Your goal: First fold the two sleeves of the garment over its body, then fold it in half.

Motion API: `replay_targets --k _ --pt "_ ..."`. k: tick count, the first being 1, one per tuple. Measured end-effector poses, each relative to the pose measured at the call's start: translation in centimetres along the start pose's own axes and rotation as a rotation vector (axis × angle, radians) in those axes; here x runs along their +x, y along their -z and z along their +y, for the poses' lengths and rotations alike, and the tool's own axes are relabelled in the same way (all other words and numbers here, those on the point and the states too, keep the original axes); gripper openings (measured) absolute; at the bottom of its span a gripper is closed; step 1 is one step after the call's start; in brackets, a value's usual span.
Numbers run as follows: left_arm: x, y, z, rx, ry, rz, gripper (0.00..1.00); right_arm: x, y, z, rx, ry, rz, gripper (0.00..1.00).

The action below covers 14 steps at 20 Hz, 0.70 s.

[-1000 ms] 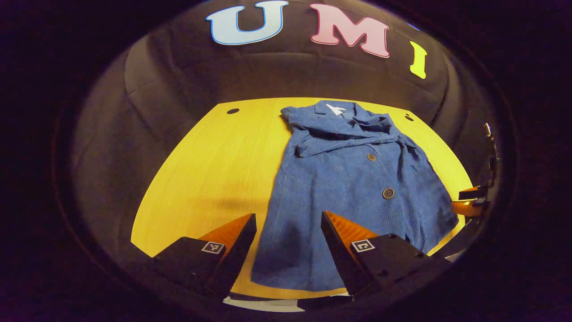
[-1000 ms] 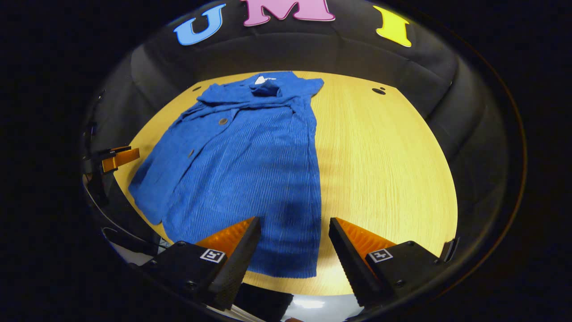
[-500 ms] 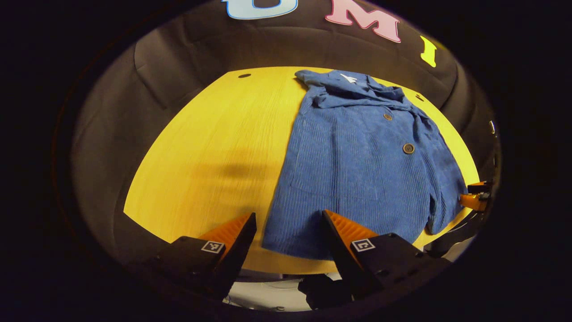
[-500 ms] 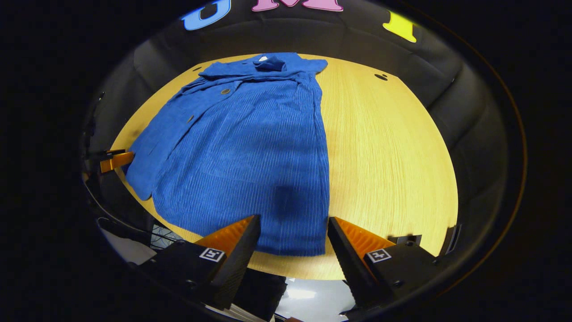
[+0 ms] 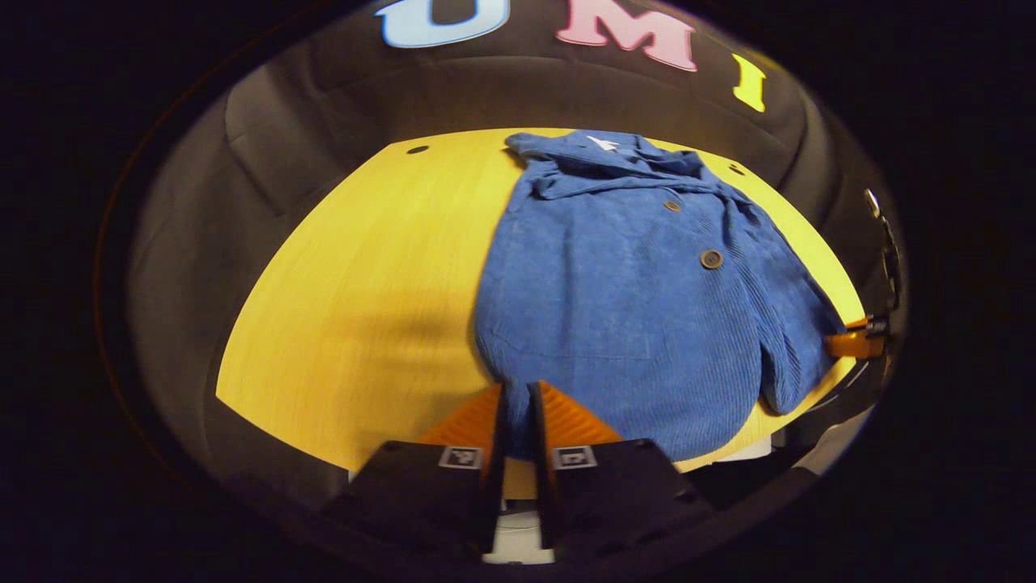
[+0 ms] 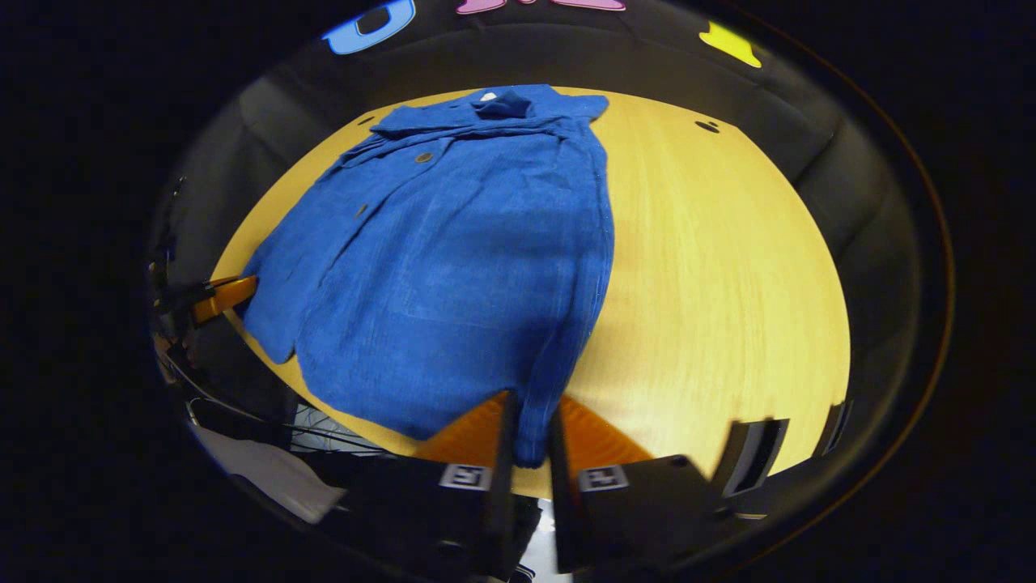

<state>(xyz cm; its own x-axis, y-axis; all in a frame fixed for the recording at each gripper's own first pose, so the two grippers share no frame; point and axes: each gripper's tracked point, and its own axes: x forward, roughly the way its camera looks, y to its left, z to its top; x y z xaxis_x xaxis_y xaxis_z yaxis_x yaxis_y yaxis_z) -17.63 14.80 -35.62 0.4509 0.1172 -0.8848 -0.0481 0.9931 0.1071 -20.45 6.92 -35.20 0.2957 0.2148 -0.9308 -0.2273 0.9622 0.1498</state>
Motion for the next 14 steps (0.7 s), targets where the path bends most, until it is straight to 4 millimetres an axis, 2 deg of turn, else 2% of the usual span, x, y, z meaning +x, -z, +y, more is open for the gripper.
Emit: replay_targets --k 1,2,3,8,11,14 --pt "0.1 -0.3 0.1 0.017 -0.005 -0.007 0.05 -0.1 -0.2 0.0 -0.007 -0.003 0.007 0.10" --pt "0.7 0.3 0.0 -0.007 -0.010 0.003 0.04 -0.1 -0.1 0.2 0.000 -0.015 0.026 0.07" --pt "-0.2 -0.2 0.0 -0.016 -0.001 -0.001 0.00 -0.3 -0.2 0.2 0.021 -0.028 0.016 0.07" --pt "-0.8 -0.5 -0.8 -0.072 0.080 -0.001 0.00 -0.8 -1.2 0.1 0.115 -0.063 -0.028 0.05" --pt "-1.8 -2.0 -0.8 -0.079 0.085 -0.032 0.00 -1.8 -2.7 0.3 0.115 -0.084 -0.073 0.05" --pt "-3.1 -4.8 -1.2 -0.098 0.103 -0.075 0.00 -2.8 -4.9 0.5 0.110 -0.101 -0.119 0.05"
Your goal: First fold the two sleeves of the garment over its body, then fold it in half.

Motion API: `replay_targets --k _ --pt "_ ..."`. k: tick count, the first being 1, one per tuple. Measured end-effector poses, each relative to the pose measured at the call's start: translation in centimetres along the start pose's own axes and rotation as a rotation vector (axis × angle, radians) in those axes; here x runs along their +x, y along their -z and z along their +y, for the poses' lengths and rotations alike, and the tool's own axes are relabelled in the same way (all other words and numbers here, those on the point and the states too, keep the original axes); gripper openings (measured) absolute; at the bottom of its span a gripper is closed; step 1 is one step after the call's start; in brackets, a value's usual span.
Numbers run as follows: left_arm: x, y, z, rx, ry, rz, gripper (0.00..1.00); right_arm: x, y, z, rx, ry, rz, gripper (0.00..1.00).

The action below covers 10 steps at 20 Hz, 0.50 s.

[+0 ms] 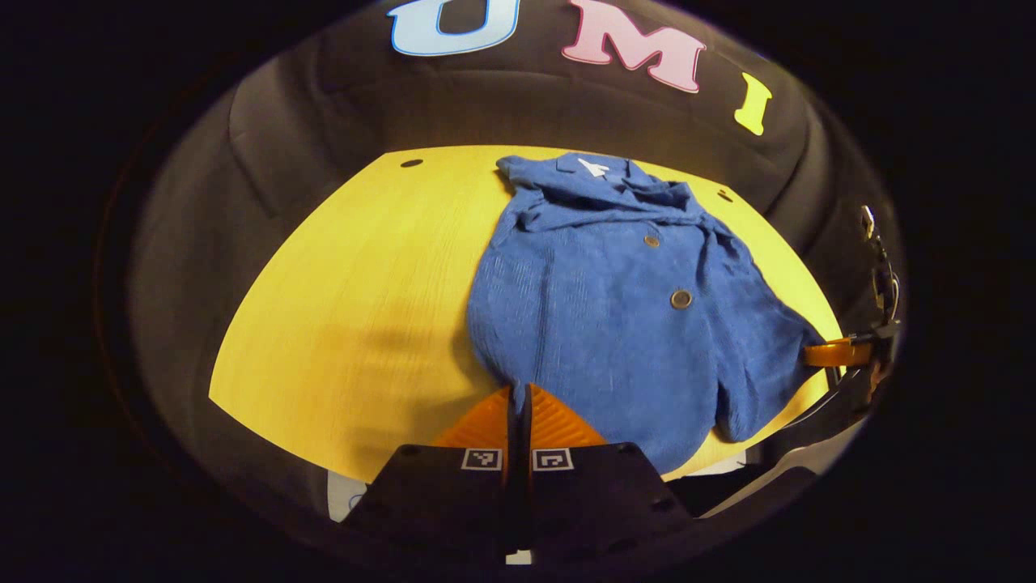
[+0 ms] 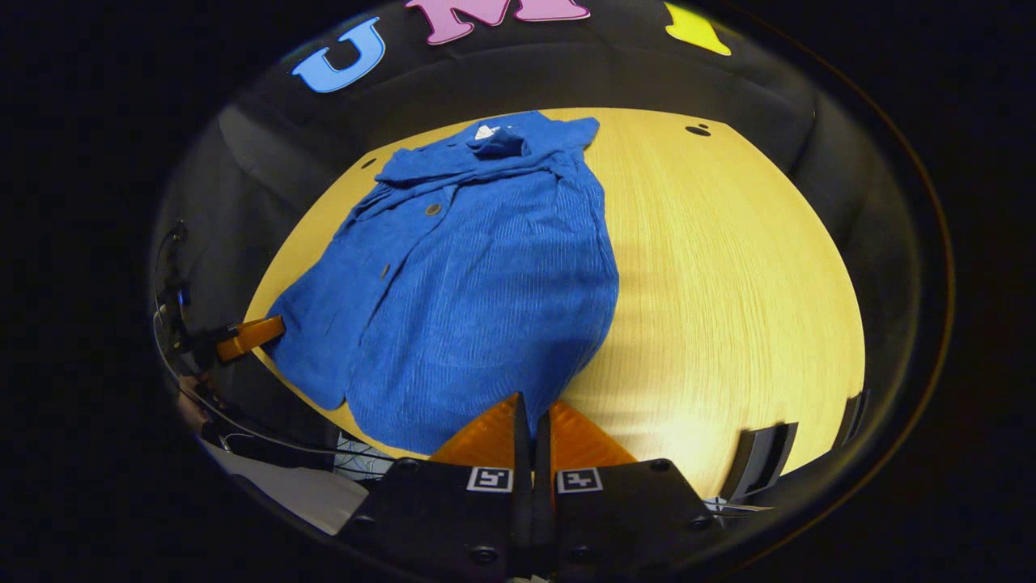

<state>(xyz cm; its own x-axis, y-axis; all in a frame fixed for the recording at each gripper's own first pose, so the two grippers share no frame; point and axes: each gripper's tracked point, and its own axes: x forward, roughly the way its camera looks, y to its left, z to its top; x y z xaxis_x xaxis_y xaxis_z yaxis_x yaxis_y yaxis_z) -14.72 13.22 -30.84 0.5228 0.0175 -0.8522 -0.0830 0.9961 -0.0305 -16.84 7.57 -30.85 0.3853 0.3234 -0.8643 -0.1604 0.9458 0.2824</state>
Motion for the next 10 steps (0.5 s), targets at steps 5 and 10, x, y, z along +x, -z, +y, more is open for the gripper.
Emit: replay_targets --k 5,10 --pt "-1.6 -5.4 -1.3 0.017 0.019 -0.093 0.00 -1.3 -5.1 0.8 0.007 -0.038 -0.098 0.05" --pt "-2.1 -9.7 -2.2 0.020 0.025 -0.162 0.00 -2.2 -9.8 1.1 0.004 -0.055 -0.187 0.05"
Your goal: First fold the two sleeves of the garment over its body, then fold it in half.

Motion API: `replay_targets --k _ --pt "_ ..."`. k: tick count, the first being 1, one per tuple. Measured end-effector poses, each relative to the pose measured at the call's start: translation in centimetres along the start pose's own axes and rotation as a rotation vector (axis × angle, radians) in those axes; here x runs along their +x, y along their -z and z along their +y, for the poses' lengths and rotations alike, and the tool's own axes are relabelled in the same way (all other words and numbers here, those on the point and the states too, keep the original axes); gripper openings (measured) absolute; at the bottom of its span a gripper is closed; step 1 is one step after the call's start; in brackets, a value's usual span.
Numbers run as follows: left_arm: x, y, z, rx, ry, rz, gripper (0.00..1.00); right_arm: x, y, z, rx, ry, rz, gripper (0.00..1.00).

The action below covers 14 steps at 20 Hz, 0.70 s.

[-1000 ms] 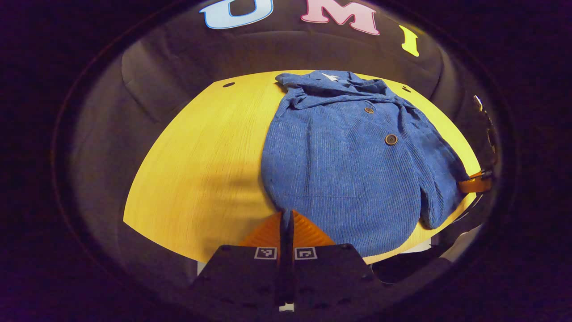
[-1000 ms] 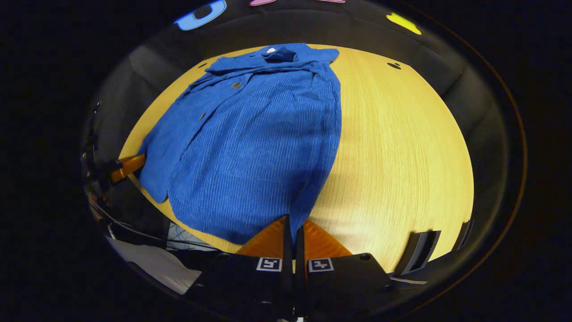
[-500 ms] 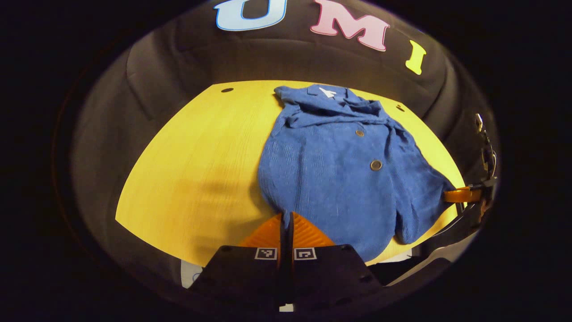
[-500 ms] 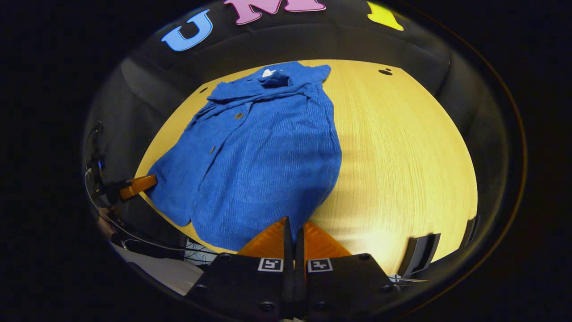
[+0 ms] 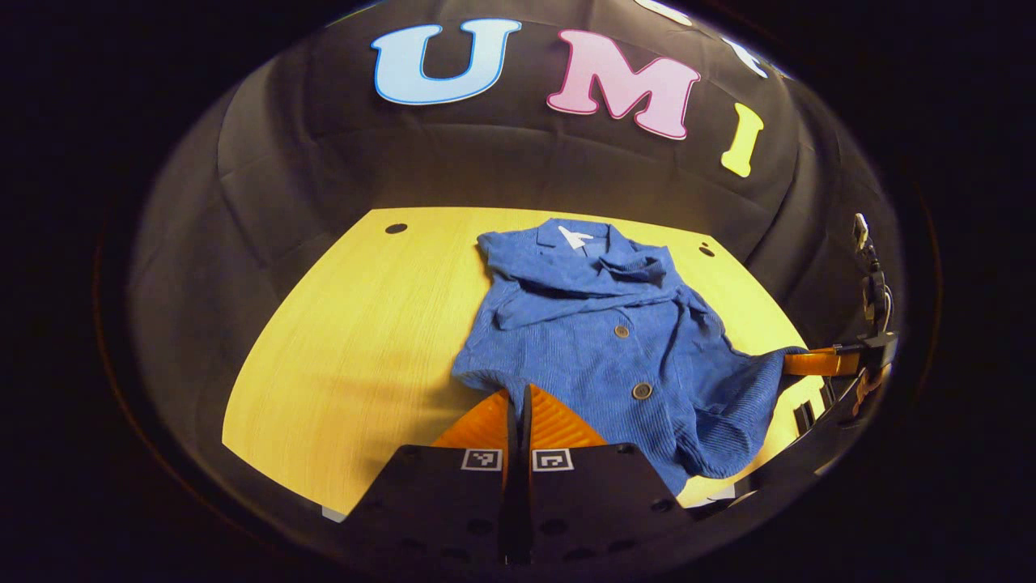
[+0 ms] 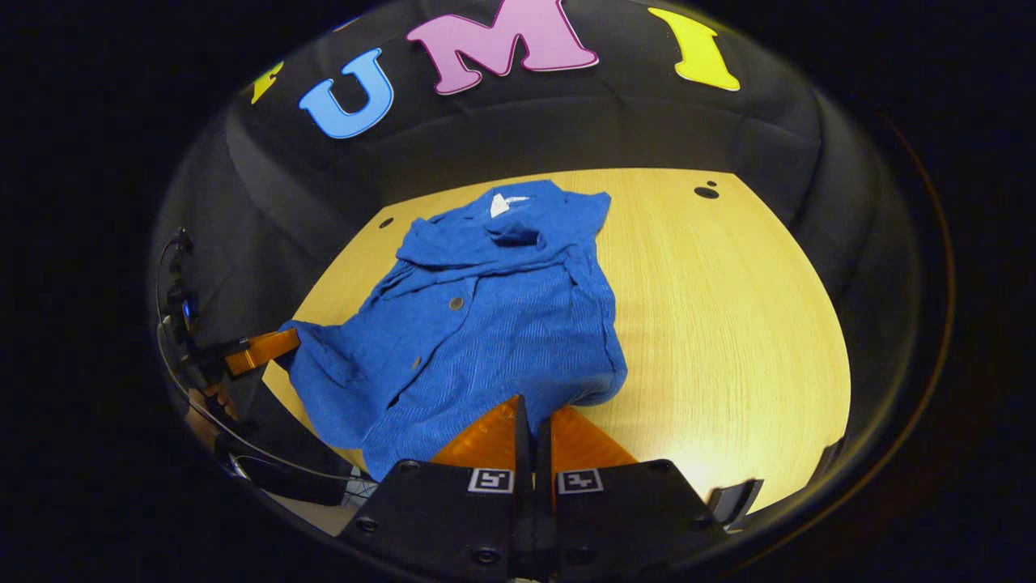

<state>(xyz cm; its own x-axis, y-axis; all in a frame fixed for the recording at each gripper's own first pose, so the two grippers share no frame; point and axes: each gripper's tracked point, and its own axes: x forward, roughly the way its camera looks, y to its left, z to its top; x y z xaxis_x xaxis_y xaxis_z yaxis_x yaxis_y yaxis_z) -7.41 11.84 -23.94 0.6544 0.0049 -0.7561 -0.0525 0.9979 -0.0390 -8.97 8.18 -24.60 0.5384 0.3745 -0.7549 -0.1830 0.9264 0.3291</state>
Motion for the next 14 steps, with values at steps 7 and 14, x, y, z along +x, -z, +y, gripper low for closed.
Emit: replay_targets --k 7,14 --pt "1.4 -6.8 0.1 -0.014 -0.010 -0.095 0.00 0.6 -7.7 -0.5 -0.005 -0.012 -0.130 0.05" --pt "4.0 -13.0 0.3 -0.001 -0.016 -0.154 0.00 2.5 -14.4 -0.6 -0.044 -0.017 -0.211 0.05"
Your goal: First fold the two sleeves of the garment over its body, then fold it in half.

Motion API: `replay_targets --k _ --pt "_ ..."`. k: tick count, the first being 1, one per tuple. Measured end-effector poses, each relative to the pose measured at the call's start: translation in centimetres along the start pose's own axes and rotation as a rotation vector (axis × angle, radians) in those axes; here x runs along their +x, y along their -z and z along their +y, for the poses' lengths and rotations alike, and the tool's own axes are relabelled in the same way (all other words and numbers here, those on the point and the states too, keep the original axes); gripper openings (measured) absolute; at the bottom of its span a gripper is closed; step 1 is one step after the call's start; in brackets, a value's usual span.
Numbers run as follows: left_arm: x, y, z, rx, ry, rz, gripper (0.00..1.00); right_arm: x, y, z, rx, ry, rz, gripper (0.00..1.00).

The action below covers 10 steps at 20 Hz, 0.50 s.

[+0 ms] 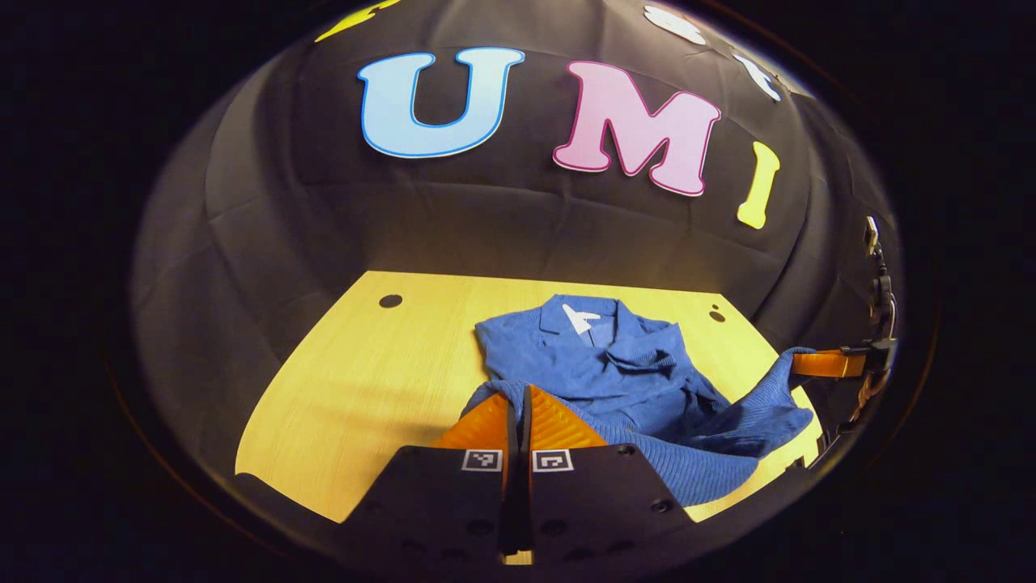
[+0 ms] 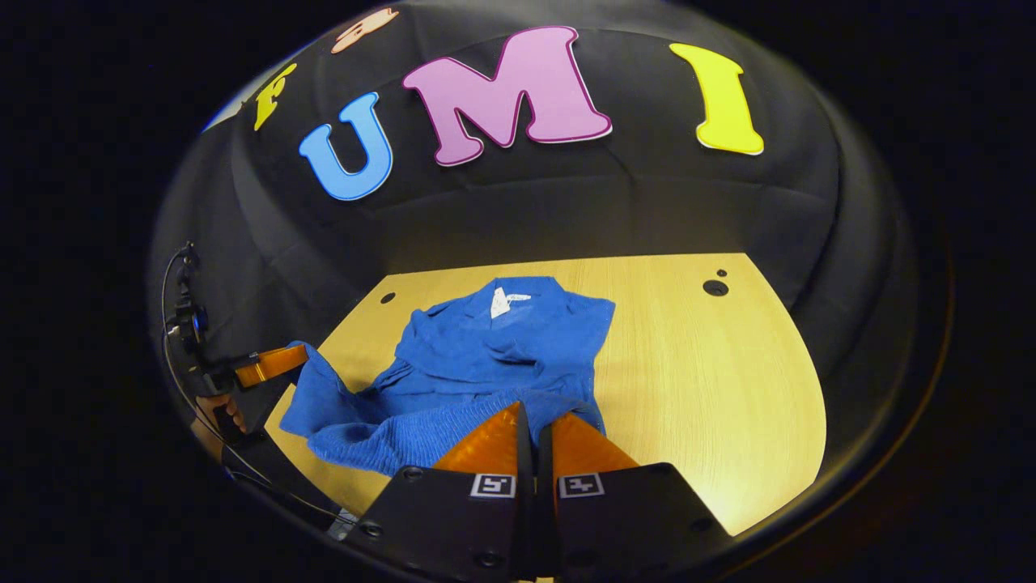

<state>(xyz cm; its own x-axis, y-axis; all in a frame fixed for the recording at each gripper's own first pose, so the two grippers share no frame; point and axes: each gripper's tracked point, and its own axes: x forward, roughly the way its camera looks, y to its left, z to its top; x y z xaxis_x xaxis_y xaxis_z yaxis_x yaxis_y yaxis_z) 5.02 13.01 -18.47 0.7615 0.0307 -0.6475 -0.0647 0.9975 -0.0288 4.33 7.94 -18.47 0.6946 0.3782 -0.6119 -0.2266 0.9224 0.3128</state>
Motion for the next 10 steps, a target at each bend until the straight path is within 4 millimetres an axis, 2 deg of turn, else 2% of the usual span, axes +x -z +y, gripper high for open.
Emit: replay_targets --k 4,10 --pt "2.8 -2.2 0.4 0.012 -0.013 0.001 0.00 2.5 -2.7 -0.3 -0.014 -0.006 -0.018 0.05" --pt "8.2 -5.7 1.2 0.004 -0.017 0.019 0.00 6.6 -7.2 -1.4 -0.026 0.002 -0.054 0.05"
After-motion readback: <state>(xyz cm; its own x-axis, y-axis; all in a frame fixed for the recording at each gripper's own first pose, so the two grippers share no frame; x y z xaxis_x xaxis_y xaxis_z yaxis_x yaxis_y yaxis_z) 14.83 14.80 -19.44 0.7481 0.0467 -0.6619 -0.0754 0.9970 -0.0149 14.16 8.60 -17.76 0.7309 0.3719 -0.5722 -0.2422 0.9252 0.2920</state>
